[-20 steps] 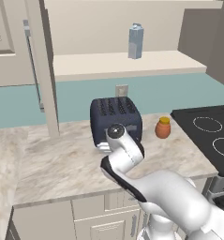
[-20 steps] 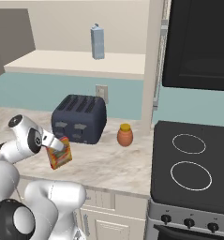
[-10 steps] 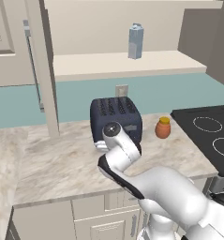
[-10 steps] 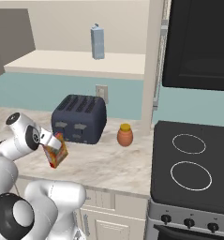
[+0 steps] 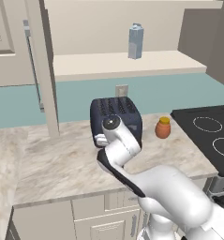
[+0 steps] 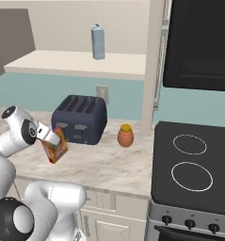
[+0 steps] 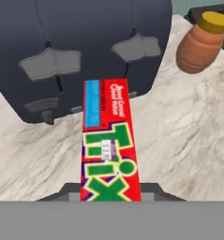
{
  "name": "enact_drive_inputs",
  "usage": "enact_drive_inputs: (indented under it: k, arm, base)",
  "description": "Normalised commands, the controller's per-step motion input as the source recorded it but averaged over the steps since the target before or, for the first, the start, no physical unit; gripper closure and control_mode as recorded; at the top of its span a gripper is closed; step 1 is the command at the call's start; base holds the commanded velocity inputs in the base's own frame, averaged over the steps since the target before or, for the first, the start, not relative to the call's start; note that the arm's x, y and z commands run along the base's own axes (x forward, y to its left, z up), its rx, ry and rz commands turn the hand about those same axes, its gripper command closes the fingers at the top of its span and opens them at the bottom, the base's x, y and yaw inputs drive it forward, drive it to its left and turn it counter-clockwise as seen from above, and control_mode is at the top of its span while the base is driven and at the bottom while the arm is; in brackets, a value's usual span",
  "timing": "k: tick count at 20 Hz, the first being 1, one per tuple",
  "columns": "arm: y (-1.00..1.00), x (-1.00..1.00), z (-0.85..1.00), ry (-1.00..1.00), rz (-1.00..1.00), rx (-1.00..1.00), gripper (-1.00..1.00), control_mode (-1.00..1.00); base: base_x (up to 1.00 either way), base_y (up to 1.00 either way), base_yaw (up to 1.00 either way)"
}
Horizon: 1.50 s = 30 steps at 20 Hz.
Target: Pick the cereal and boxed food from the counter and place them in the cabinets closest to them.
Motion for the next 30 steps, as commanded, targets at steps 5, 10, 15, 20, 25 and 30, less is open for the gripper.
enact_drive_inputs:
  k: [5, 10, 15, 20, 25, 30]
  arm:
    - [0.0, -0.09, 0.6, 0.01, -0.03, 0.0, 1.0, -1.0]
    - [0.0, -0.11, 0.58, 0.0, -0.03, 0.0, 1.0, -1.0]
    - [0.0, -0.24, 0.57, 0.0, -0.01, 0.01, 1.0, -1.0]
    - [0.0, -0.38, 0.29, 0.0, 0.01, 0.01, 1.0, -1.0]
    - [-0.09, -0.37, 0.23, -0.08, 0.07, 0.0, 1.0, -1.0]
    - [-0.22, -0.26, 0.34, -0.17, 0.11, 0.0, 1.0, -1.0]
  base:
    - [0.0, 0.0, 0.0]
    - [0.0, 0.0, 0.0]
    - [0.0, 0.0, 0.0]
    - [0.0, 0.0, 0.0]
    - [0.0, 0.0, 0.0]
    - [0.0, 0.0, 0.0]
